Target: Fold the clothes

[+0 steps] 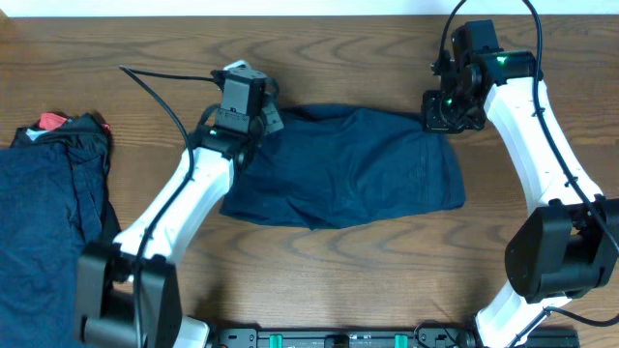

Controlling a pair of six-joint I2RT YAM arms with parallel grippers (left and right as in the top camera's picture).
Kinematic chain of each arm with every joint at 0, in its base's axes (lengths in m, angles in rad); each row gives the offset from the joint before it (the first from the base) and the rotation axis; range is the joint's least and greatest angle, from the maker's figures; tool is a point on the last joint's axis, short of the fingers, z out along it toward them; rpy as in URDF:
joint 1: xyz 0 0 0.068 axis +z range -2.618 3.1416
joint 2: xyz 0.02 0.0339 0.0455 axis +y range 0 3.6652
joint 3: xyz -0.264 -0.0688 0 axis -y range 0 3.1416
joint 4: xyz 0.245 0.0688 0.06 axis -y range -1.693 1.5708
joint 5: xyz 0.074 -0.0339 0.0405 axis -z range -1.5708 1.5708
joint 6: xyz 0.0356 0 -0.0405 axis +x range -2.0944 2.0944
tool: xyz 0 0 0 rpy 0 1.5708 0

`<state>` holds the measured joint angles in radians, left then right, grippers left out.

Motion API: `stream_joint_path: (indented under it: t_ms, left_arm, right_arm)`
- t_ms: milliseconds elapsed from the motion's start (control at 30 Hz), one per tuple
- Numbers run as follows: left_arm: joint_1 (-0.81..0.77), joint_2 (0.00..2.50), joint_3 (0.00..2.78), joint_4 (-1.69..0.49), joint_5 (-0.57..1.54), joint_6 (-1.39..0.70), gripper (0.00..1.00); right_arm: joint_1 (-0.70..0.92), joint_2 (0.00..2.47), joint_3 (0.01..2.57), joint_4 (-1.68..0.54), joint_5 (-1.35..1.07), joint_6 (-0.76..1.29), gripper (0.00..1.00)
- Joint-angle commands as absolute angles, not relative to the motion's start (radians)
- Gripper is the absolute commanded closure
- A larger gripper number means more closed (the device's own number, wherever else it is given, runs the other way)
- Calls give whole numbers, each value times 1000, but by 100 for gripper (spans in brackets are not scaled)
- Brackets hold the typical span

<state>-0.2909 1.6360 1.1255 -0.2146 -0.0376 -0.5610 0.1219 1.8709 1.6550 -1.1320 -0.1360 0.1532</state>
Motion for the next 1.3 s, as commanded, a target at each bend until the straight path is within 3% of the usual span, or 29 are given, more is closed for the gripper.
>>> stream_joint_path:
  t_ms: [0,333,633,667,700,733,1067,1100,1267]
  left_arm:
    - [-248,1701,1145,-203,-65,-559,94]
    - [-221,1831,1145,-174,-65,-558,94]
    - [-221,1835,1145,-163,-65,-558,94]
    - [-221,1835,1145,-167,-65,-558,94]
    - [-221,1835,1145,-170,-65,-558,94]
    - [-221,1835,1145,-171,-65,-558,94]
    - [-221,1835,1145,-173,-65,-558,93]
    - [-221,1835,1145,-173,-65,-558,90]
    - [-218,1832,1145,-168,-65,-558,18]
  right_arm:
    - [115,1859,1674,-1138,-93,164,99]
    - [115,1859,1674,-1103,-30,186,99]
    - [115,1917,1673,-933,-27,225,99]
    - [115,1932,1673,-917,-30,229,77]
    - [116,1946,1673,-907,-32,234,23]
    - [117,1965,1673,-899,-35,236,1]
    - [118,2027,1699,-886,-27,227,1]
    - [119,2025,1705,-894,-27,222,1]
    - [121,2051,1694,-931,-57,223,1]
